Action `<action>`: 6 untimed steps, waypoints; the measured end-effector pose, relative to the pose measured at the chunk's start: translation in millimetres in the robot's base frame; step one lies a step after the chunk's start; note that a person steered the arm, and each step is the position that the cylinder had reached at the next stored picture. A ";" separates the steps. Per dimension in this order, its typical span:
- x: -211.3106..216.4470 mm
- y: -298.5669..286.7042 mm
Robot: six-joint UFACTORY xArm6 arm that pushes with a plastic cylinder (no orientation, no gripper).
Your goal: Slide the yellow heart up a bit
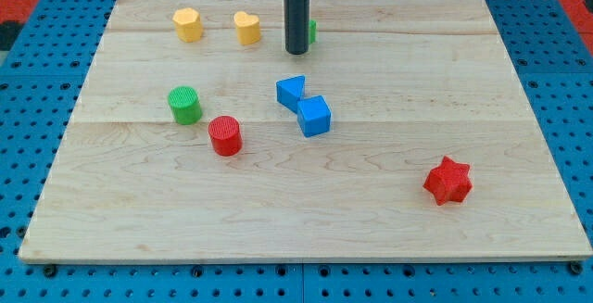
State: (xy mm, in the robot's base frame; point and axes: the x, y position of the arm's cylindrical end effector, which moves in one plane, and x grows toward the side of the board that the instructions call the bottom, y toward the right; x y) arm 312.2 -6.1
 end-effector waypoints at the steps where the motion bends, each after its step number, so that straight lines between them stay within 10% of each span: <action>1: -7.0 -1.2; 6: -21.2 -66.3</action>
